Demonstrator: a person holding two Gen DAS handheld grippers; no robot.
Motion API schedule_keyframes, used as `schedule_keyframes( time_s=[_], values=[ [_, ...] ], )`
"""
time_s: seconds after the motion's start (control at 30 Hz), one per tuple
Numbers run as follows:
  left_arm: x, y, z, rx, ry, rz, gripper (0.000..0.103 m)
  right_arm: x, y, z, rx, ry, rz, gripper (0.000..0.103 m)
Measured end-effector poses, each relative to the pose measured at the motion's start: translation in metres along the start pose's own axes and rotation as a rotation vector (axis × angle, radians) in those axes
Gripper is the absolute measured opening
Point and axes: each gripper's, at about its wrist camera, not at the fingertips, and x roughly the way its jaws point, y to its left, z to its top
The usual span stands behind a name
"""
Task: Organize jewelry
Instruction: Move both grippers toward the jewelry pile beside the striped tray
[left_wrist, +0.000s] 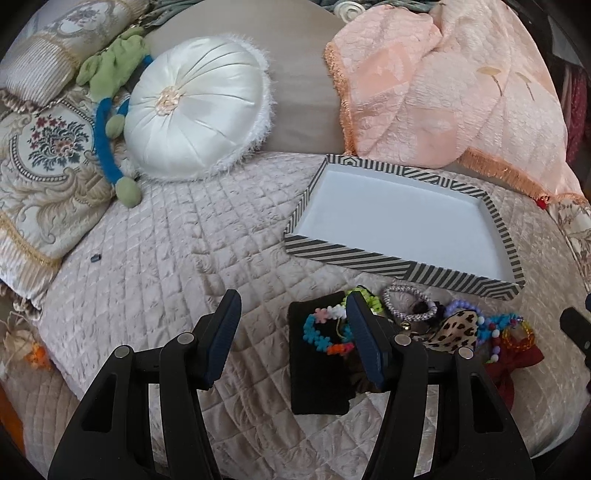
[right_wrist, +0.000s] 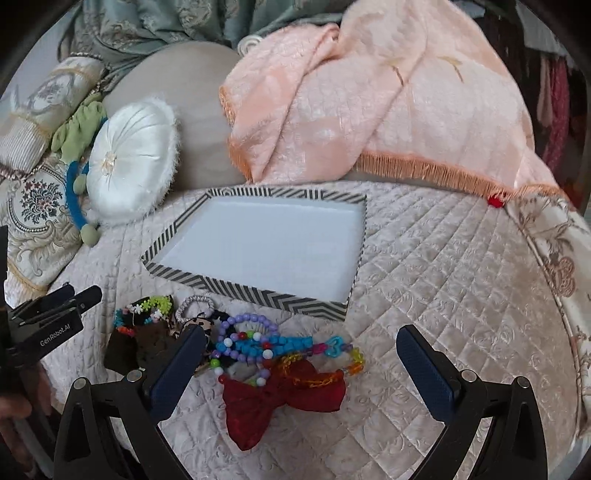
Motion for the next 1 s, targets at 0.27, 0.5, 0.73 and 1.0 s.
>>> schedule_keyframes(
  time_s=[0.27,0.5,0.73,1.0],
  values=[
    [0.003,0.001,-0.002,0.005,-0.002,0.005,0.059,0.016,0.012,-0.011,-0.072,0.014,0.007,0.103],
    [0.005,0.004,-0.002,-0.001,-0.003,0.011,0.059,0.024,0.014,-0.014,-0.065,0.022,0.03,0.103],
    [0.007,0.005,-0.002,0.002,-0.001,0.011,0.059,0.022,0.018,-0.014,-0.072,-0.001,0.043,0.103],
    [0.008,0.004,-0.003,0.007,0.004,0.011,0.059,0.024,0.017,-0.014,-0.064,0.011,0.059,0.103]
  ],
)
